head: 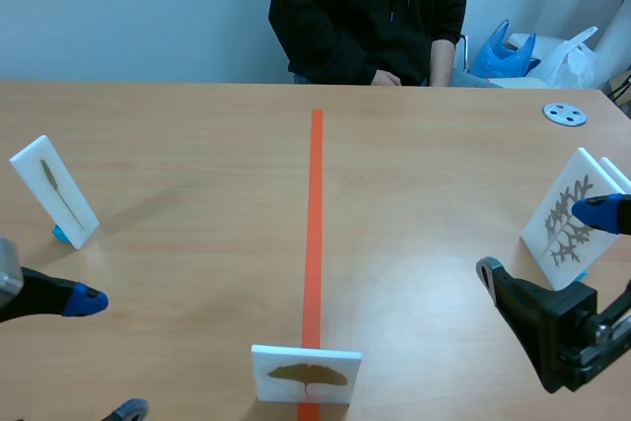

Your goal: Sort the leaf by its shape. The table is split by an orange tape line. A compound leaf with several leaflets goes to the left side, a simple leaf with one blade goes to the right side. Return to the home posture when a red brick is placed on the table.

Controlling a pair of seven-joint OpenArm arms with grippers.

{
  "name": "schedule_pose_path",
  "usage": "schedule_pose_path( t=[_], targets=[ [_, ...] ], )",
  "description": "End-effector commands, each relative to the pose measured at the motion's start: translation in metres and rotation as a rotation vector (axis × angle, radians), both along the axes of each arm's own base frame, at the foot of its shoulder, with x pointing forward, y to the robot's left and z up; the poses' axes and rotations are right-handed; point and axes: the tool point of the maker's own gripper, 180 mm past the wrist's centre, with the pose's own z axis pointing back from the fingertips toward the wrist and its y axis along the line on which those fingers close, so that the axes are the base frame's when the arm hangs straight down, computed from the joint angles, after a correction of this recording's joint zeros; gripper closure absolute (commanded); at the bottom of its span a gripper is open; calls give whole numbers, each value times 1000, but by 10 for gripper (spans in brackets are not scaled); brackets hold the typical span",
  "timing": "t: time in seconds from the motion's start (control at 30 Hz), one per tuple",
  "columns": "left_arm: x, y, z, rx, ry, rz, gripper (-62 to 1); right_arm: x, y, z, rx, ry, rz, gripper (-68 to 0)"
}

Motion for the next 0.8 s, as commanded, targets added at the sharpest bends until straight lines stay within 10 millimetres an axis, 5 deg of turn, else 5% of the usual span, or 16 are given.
schedule_pose_path(
  t=[0.0,0.4,0.77],
  targets=[
    [3,-8,3,-31,-20,-14,-623,6,-1,12,0,-44,-1,-679],
    [4,-49,-34,-86,-2,-158,-623,6,-1,12,-1,-44,-2,-679],
    [9,-97,-47,-177,8,-237,-623,7,-3,12,-6,-46,-8,-679]
  ],
)
